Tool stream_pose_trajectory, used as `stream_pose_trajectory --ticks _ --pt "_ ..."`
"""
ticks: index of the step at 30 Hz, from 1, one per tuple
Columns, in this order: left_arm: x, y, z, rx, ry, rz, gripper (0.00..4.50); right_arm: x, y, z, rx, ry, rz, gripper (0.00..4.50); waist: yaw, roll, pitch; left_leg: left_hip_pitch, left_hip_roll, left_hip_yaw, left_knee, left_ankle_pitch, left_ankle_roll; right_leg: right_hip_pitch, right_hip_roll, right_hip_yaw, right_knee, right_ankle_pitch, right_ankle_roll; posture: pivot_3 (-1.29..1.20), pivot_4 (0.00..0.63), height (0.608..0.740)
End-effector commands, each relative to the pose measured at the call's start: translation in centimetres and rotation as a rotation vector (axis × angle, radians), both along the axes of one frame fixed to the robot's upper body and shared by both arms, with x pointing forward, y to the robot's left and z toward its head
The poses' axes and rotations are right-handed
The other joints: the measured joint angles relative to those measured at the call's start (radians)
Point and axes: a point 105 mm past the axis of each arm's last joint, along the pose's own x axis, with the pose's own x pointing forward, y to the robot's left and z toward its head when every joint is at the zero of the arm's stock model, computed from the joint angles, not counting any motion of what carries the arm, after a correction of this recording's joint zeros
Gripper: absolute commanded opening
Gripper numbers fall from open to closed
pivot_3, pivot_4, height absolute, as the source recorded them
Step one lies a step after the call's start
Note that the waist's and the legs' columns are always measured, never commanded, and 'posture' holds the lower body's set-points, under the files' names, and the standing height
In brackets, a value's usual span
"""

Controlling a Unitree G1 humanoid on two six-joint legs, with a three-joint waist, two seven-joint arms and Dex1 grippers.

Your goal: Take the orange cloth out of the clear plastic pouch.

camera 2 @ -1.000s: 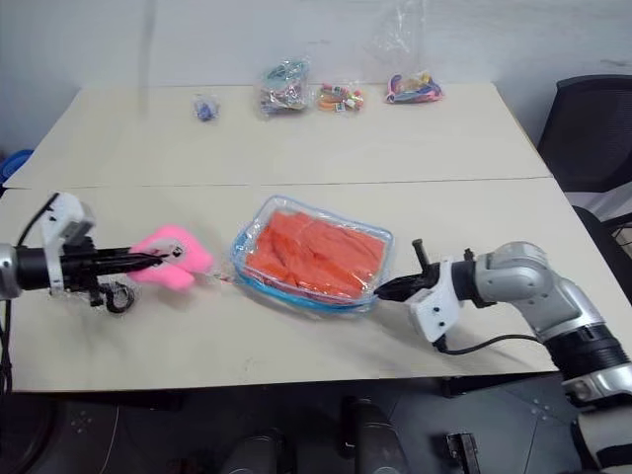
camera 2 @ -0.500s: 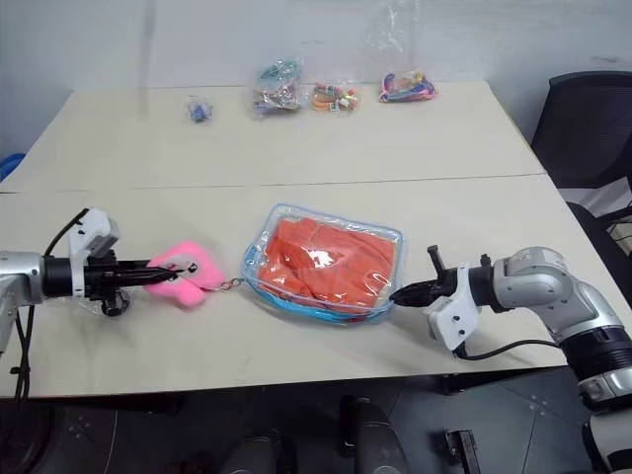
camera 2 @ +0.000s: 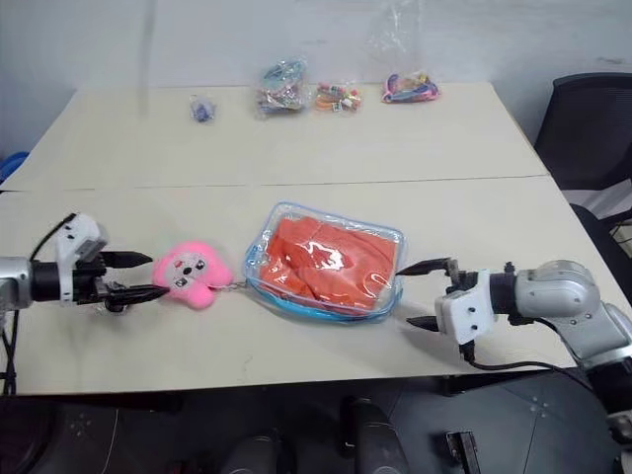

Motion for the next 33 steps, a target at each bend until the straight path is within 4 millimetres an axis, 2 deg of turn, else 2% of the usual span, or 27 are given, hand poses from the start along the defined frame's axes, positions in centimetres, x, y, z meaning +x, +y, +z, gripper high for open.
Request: stream_pose_trajectory --ticks 1,3,5,6,8,10,14,21,30,33 --pt "0.7 1.8 4.7 0.041 -0.142 0.051 4.50 -1.5 0.9 2.8 0.179 0.169 -0.082 4.45 0.001 0.000 0.000 0.000 0.000 0.000 0.000 0.000 0.000 0.000 0.000 0.000 0.000 0.000 0.000 0.00 0.150 0.740" --pt "1.2 0.8 7.3 0.071 -0.217 -0.001 4.50 -2.6 1.8 3.5 0.266 0.285 -0.109 4.45 0.003 -0.001 0.000 0.000 0.000 -0.002 0.000 -0.001 0.001 0.001 0.000 0.000 0.000 0.000 0.000 0.00 0.150 0.740" --pt "1.2 -2.9 10.2 0.083 -0.287 -0.174 4.50 -3.5 2.8 4.1 0.343 0.373 -0.122 4.45 0.008 -0.001 -0.001 -0.001 0.000 -0.002 0.000 -0.001 0.001 0.003 0.000 -0.001 -0.001 0.000 0.001 0.00 0.150 0.740" --pt "1.1 -4.9 10.9 0.129 -0.323 -0.268 4.50 -3.9 3.3 4.4 0.373 0.409 -0.116 4.45 0.010 -0.002 -0.001 -0.001 -0.001 -0.002 0.000 -0.001 0.001 0.003 0.000 -0.001 -0.001 0.001 0.001 0.00 0.150 0.740" --pt "0.9 -8.2 10.6 0.283 -0.361 -0.445 4.50 -4.4 4.2 5.0 0.431 0.465 -0.113 4.45 0.015 -0.002 -0.001 -0.002 -0.001 -0.002 0.000 -0.002 0.002 0.004 0.000 0.000 -0.002 0.001 0.002 0.00 0.150 0.740" --pt "0.5 -11.1 9.1 0.447 -0.388 -0.622 4.50 -4.7 5.1 5.6 0.492 0.523 -0.116 4.45 0.019 -0.002 -0.001 -0.001 -0.001 -0.001 0.000 -0.002 0.001 0.005 0.000 0.001 -0.002 0.001 0.002 0.00 0.150 0.740" --pt "0.2 -14.6 6.0 0.590 -0.437 -0.845 4.50 -5.0 6.1 5.8 0.547 0.584 -0.137 4.45 0.016 -0.002 -0.001 -0.001 -0.004 0.002 0.001 -0.002 0.001 0.004 0.002 0.005 -0.001 0.001 0.002 0.00 0.150 0.740" --pt "2.0 -16.2 2.4 0.717 -0.525 -0.964 4.50 -5.3 6.3 4.4 0.535 0.566 -0.208 4.45 0.015 -0.002 -0.001 -0.001 -0.005 0.002 0.001 -0.002 0.001 0.003 0.004 0.007 -0.001 0.001 0.002 0.00 0.150 0.740" --pt "3.1 -17.9 1.7 0.621 -0.591 -0.966 4.50 -5.1 6.2 3.9 0.548 0.537 -0.247 4.45 0.022 -0.002 -0.001 -0.001 -0.005 0.002 0.001 -0.002 0.003 0.003 0.004 0.008 -0.002 0.002 0.004 0.00 0.150 0.740" --pt "3.1 -18.1 1.3 0.619 -0.592 -0.978 3.96 -5.0 6.2 3.7 0.547 0.532 -0.251 4.50 0.022 -0.002 -0.001 -0.001 -0.006 0.002 0.001 -0.002 0.003 0.003 0.004 0.008 -0.002 0.002 0.004 0.00 0.150 0.740"
